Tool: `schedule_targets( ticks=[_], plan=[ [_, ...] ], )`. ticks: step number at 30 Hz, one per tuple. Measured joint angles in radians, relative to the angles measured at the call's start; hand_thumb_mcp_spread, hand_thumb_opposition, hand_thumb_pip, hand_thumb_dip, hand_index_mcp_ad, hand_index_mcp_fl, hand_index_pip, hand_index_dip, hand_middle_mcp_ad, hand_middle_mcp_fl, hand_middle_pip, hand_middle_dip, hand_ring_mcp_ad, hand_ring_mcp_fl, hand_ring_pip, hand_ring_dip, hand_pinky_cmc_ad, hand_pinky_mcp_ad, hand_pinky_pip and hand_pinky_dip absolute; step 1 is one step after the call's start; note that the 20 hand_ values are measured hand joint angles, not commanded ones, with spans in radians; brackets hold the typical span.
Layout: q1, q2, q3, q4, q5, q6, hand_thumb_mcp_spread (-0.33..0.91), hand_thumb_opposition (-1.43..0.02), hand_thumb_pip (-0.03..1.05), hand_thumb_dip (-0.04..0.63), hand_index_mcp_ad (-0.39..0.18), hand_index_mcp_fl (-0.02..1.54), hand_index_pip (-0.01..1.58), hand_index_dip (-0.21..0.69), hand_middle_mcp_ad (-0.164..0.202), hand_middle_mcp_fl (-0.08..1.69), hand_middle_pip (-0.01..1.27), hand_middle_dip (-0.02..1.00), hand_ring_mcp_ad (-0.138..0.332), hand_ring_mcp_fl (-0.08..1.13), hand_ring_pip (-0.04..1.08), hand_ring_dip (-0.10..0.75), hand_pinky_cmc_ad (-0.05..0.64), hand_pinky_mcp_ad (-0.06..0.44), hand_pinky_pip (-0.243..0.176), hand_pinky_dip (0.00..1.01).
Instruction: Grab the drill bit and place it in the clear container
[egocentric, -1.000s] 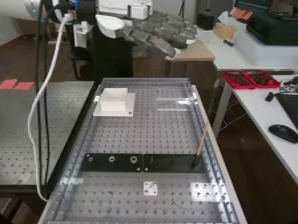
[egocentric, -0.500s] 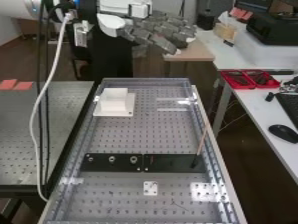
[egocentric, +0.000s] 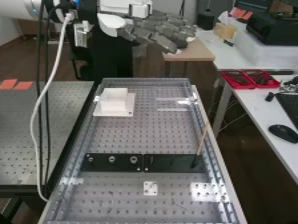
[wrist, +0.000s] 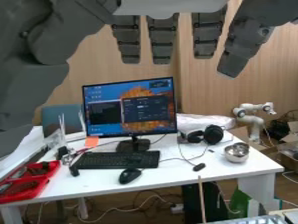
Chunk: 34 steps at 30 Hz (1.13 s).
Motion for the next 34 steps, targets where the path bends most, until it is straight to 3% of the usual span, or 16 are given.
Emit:
schedule_targets(
  ticks=[3, 34],
  plan=[
    [0.000, 0.000, -0.001, 0.002, 0.021, 0.002, 0.24, -0.68, 0.26, 0.031, -0.038, 0.07, 0.09, 0.124, 0.086, -0.01, 0.14, 0.10, 0.239, 0.00, 0.09, -0.084, 0.449, 0.278, -0.143, 0.33],
    [0.006, 0.016, -0.020, 0.009, 0.020, 0.003, 0.24, -0.68, 0.26, 0.031, -0.024, 0.07, 0.09, 0.124, 0.089, -0.01, 0.14, 0.10, 0.243, 0.00, 0.09, -0.087, 0.443, 0.281, -0.143, 0.33]
  ],
)
